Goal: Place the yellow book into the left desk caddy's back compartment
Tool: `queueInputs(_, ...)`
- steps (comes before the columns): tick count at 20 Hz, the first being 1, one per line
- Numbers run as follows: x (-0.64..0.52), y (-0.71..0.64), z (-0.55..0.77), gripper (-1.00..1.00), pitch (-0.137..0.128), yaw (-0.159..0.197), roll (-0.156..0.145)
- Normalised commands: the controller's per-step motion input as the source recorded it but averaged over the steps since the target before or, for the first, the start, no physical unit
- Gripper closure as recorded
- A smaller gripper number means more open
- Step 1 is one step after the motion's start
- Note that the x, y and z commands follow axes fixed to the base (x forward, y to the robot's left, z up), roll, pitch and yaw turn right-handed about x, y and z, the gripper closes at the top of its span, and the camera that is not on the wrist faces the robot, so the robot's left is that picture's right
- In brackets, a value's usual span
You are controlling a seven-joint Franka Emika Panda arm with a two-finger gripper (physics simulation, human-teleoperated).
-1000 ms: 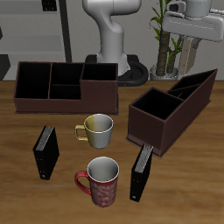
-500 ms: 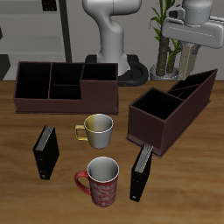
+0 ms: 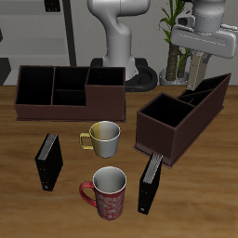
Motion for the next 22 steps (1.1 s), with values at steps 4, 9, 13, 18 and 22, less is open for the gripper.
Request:
queueInputs(4, 0.06, -0.02, -0.08, 1.0, 0.011, -0.007, -0.01)
queueInputs(9, 0.0, 0.14, -0.16, 1.0, 0.017, -0.005, 0.021)
queueInputs(13, -0.02, 0.11, -0.08, 1.0, 0.008, 0.004, 0.023)
queueInputs(18, 0.04, -0.01, -0.04, 1.0, 0.004, 0.006, -0.005)
queueInputs(22, 0.04, -0.04, -0.05, 1.0, 0.008, -0.003, -0.005)
